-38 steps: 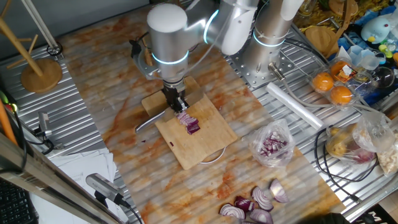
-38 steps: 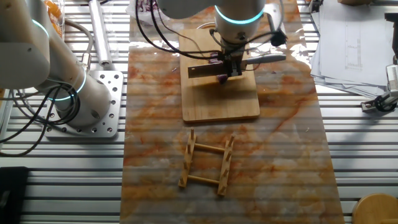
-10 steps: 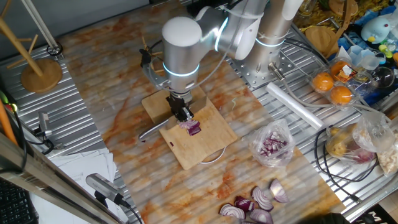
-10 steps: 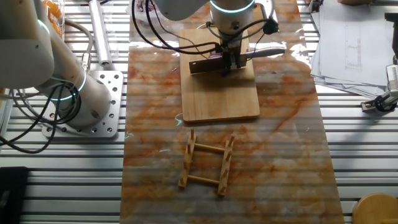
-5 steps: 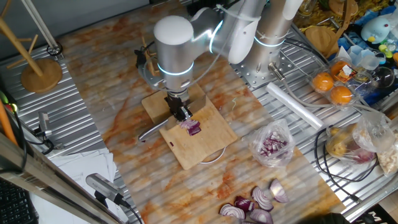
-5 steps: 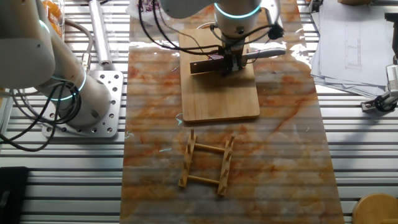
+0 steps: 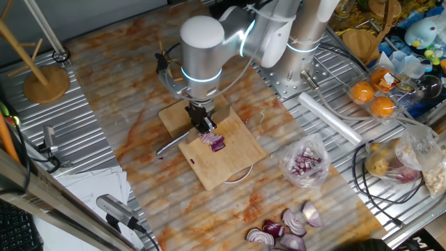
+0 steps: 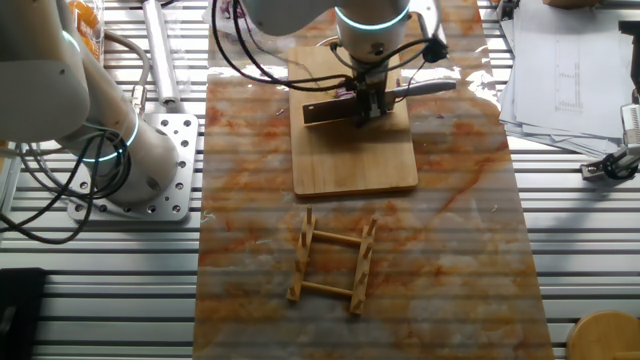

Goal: Chop the onions

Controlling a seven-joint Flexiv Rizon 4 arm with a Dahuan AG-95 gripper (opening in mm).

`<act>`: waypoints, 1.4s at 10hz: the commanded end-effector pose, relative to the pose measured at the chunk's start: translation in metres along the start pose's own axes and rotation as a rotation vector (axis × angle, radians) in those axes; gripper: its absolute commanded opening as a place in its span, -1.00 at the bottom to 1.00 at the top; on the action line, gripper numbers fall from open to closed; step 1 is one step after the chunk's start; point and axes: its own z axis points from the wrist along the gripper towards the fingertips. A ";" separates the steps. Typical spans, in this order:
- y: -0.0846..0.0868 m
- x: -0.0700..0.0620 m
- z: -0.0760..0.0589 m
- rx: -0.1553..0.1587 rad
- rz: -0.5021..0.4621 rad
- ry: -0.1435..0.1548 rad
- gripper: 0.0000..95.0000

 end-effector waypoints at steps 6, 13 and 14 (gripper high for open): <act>-0.009 0.003 -0.025 -0.033 0.012 0.027 -1.00; -0.014 0.002 -0.020 -0.029 0.010 0.022 -1.00; -0.014 0.002 -0.019 -0.028 0.011 0.022 -1.00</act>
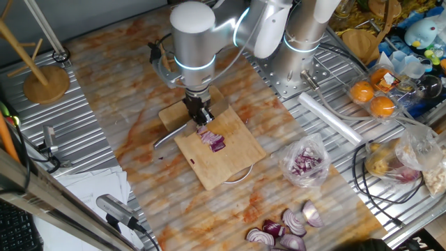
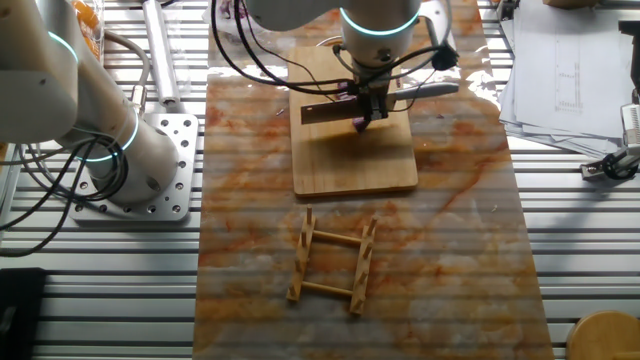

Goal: Chop the onions

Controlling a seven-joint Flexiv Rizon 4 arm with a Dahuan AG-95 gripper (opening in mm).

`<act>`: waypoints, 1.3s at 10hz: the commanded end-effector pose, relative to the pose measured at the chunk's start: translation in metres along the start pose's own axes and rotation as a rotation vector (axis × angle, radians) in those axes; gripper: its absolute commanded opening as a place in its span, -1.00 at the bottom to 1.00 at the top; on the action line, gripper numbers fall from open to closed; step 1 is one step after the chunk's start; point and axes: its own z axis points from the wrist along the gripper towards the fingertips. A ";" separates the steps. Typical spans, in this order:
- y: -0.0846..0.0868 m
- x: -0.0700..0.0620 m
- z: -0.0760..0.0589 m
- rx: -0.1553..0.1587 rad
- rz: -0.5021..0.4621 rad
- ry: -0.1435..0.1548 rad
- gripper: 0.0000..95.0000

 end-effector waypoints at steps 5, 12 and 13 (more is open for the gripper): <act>-0.003 0.000 0.003 0.010 0.039 0.000 -1.00; -0.005 0.004 0.000 0.016 0.051 0.004 -1.00; -0.005 0.004 0.001 0.019 0.052 0.005 -1.00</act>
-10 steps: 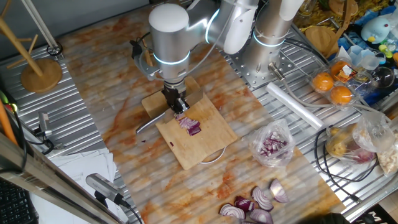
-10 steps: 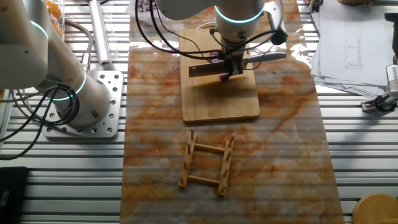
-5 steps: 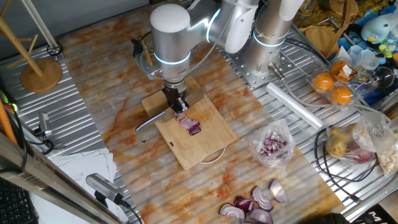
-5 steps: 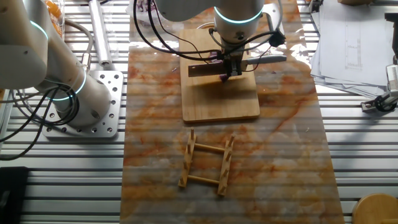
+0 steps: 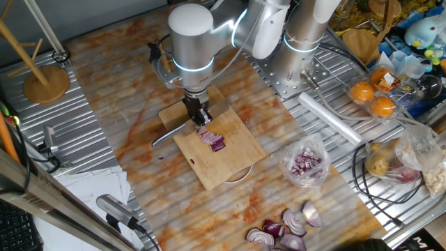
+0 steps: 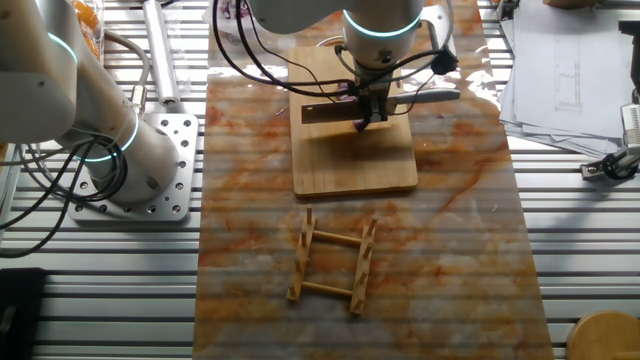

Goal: Chop the onions

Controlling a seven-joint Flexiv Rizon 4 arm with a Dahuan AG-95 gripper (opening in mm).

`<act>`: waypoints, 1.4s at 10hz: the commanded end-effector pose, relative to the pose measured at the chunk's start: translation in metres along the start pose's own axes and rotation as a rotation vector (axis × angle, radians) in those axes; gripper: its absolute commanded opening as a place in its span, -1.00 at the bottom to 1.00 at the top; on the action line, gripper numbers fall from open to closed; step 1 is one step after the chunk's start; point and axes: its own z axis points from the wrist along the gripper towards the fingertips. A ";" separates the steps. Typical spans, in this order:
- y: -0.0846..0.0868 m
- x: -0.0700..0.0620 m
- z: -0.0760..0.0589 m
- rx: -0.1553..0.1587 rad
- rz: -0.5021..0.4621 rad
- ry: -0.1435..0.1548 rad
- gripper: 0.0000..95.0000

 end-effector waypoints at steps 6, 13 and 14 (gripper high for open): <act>-0.001 0.000 0.018 0.001 0.011 -0.012 -1.00; 0.006 0.002 0.033 0.009 -0.016 -0.041 -1.00; 0.009 0.003 0.020 -0.028 -0.010 -0.040 -1.00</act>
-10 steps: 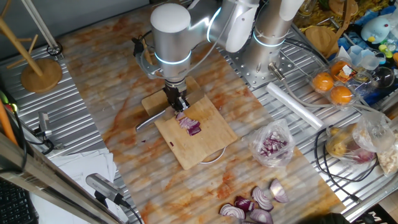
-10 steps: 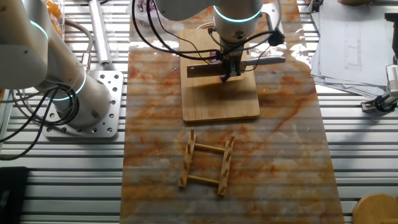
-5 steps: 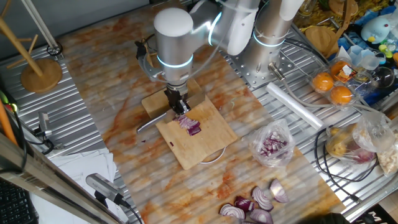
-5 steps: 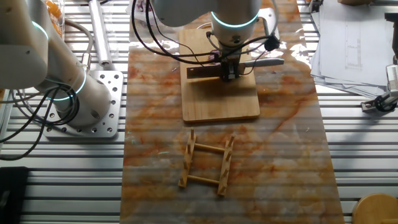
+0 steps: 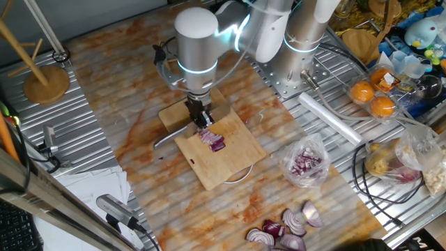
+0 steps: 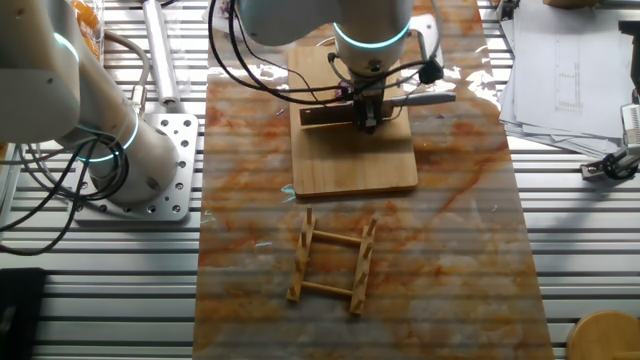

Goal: Chop the onions

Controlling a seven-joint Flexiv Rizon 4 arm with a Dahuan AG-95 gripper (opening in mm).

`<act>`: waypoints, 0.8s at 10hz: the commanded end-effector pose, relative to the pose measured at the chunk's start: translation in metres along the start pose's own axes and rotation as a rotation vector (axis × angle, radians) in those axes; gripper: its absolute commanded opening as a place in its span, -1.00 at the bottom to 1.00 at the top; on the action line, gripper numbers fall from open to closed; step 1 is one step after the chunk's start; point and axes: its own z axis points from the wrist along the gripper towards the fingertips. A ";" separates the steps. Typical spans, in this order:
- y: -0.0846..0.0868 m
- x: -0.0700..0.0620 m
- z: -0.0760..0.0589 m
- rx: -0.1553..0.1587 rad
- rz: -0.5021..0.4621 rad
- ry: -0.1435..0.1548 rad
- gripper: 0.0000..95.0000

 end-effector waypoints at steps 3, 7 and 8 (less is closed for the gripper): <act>0.026 -0.006 -0.028 -0.043 0.020 0.028 -1.00; 0.030 -0.014 -0.039 -0.025 -0.018 0.058 -1.00; 0.026 -0.018 -0.041 -0.002 -0.043 0.068 -1.00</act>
